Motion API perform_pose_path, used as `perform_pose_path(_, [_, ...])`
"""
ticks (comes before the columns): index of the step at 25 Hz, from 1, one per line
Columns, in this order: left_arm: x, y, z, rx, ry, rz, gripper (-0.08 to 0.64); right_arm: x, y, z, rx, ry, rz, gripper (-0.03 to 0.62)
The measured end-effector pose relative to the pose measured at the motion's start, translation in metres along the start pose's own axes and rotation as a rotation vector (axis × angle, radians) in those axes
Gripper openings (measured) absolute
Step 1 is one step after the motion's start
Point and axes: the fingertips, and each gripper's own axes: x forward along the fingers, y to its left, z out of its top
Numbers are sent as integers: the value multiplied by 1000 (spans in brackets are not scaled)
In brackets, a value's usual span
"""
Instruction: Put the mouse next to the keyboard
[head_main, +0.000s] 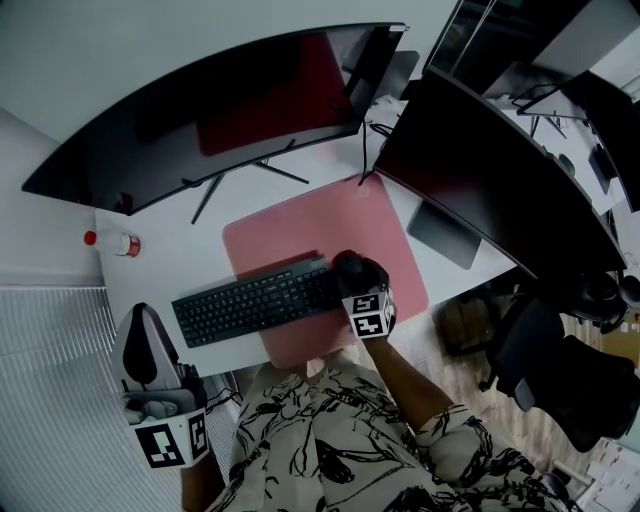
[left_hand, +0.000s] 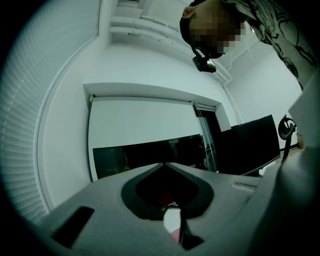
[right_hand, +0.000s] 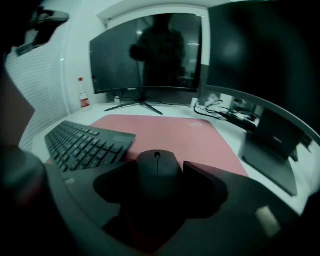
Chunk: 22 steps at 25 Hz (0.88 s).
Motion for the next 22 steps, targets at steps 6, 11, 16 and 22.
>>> perform_pose_path(6, [-2, 3, 1, 1, 1, 3, -3, 0, -4, 0, 59, 29, -57, 307])
perform_pose_path(11, [-4, 6, 2, 1, -2, 6, -3, 0, -4, 0, 50, 22, -47, 307])
perform_pose_path(16, [-6, 13, 3, -3, -12, 12, -3, -8, 4, 11, -2, -28, 37, 342])
perform_pose_path(22, [-10, 19, 3, -7, -24, 28, -3, -32, 4, 52, -42, -128, 104, 274])
